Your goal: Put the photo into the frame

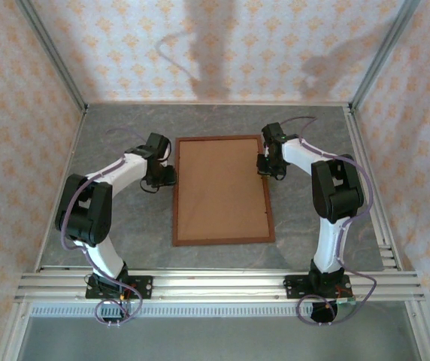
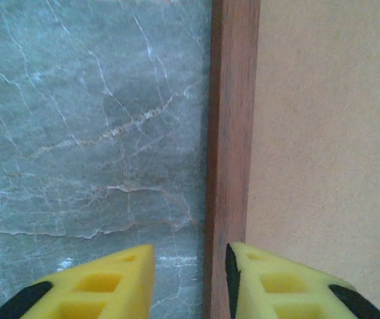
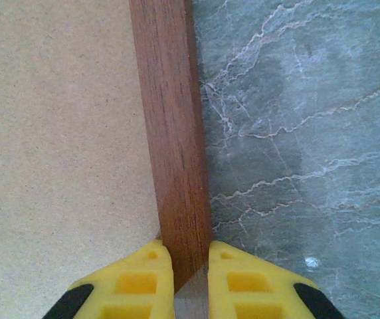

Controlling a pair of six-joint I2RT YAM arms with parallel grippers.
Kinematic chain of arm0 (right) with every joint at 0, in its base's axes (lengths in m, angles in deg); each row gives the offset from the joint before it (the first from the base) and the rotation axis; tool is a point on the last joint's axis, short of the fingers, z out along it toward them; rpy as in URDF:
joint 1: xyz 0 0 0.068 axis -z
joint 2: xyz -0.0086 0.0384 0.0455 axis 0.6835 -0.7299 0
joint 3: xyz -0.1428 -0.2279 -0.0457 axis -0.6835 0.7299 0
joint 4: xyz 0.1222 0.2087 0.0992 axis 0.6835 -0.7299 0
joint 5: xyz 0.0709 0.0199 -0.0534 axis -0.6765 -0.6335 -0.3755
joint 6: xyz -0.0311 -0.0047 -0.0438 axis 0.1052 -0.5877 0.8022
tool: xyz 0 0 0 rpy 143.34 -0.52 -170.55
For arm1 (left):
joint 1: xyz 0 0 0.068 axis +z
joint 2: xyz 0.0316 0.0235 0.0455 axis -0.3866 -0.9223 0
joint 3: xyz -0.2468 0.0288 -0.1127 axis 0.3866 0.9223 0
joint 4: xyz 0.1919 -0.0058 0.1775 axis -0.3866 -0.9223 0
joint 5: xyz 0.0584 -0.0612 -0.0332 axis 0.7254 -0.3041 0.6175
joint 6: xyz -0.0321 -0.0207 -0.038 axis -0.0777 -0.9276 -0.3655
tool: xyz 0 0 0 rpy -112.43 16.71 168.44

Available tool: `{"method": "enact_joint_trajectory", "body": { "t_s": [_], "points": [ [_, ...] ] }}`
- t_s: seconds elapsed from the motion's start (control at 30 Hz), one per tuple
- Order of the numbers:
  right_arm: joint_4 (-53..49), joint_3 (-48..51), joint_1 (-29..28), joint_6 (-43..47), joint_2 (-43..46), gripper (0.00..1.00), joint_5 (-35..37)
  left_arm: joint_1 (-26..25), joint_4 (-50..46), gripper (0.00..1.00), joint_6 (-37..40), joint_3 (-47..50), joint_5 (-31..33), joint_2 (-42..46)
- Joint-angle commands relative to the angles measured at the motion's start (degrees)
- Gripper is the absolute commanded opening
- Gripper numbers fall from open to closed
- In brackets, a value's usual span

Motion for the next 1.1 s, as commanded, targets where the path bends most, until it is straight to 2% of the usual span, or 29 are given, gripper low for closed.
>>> {"method": "enact_joint_trajectory", "body": {
  "t_s": [0.0,0.57,1.07],
  "points": [
    [-0.13,0.32,-0.72,-0.03,-2.64,0.14,1.62,-0.8,1.55,0.31,-0.51,1.3,-1.29,0.56],
    [-0.12,0.32,-0.73,0.04,-2.81,0.14,1.71,-1.74,2.93,0.25,-0.22,2.54,-3.03,-3.0],
    [-0.05,0.3,-0.75,-0.22,-2.87,0.14,1.16,-4.15,5.68,0.26,-0.55,3.65,-4.26,-7.12]
  ]
}}
